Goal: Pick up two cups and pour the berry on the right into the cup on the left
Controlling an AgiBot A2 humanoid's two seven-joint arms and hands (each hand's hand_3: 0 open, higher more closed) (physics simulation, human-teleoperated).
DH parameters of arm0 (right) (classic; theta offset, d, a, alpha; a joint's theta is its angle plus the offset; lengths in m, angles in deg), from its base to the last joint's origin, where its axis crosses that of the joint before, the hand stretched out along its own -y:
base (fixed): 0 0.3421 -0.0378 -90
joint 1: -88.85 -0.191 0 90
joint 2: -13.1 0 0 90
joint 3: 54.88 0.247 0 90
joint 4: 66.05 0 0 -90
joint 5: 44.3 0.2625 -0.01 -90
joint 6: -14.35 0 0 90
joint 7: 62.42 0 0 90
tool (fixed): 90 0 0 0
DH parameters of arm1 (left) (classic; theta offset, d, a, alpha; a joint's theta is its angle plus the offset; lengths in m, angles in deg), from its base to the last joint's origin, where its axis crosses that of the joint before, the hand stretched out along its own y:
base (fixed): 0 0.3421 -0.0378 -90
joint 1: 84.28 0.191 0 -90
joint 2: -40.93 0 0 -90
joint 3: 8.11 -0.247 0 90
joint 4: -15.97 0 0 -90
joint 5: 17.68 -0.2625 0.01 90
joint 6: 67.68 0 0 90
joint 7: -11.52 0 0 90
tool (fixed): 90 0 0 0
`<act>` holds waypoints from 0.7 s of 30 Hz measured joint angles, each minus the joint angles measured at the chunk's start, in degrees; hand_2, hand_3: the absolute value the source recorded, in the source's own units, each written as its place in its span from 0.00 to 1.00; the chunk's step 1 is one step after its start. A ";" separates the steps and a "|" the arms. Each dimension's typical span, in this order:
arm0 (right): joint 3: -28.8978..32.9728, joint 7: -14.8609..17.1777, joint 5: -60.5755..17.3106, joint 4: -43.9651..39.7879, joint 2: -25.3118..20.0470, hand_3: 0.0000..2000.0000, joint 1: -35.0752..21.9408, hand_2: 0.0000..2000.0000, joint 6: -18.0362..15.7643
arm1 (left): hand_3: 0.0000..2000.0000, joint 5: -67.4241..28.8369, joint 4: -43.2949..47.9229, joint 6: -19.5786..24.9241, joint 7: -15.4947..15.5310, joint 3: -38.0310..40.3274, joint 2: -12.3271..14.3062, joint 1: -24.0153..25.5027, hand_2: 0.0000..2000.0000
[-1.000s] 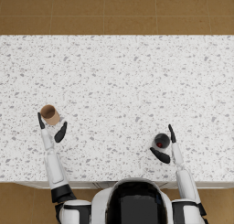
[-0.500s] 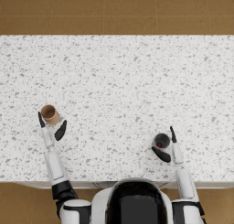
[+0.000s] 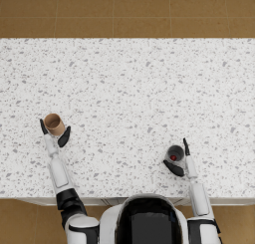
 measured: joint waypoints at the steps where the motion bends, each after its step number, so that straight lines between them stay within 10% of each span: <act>1: -0.11 0.00 0.00 -0.15 -0.10 0.00 -0.02 0.00 0.00 | 0.00 0.00 -1.13 -0.04 0.00 -0.15 -0.03 -0.66 0.00; 14: -0.47 0.01 0.01 -3.25 -2.14 0.00 -2.38 0.00 -0.13 | 0.00 0.00 -12.49 0.26 -0.01 -1.55 -0.11 -7.49 0.00; 15: -0.45 -0.02 0.01 -3.52 -2.34 0.00 -2.70 0.00 -0.33 | 0.16 0.01 -13.18 0.29 -0.01 -1.64 -0.10 -7.88 0.68; 16: -0.39 0.01 0.01 -3.43 -2.53 0.16 -2.98 0.68 -0.47 | 0.33 0.01 -13.28 0.29 -0.02 -1.58 -0.05 -8.01 1.00; 17: -0.15 0.05 0.01 -3.11 -2.57 0.33 -2.91 1.00 -3.21 | 0.49 0.00 -12.93 0.49 -0.03 -1.48 0.04 -7.84 1.00; 19: 0.04 0.27 0.00 -2.85 -2.80 0.64 -3.00 1.00 -8.74 | 0.64 0.00 -12.72 0.69 0.08 -1.19 0.22 -7.76 1.00; 21: 0.27 0.19 -0.01 -2.37 -2.99 0.64 -2.90 1.00 -9.90 | 0.64 0.00 -10.78 1.07 0.12 -0.35 0.57 -6.96 1.00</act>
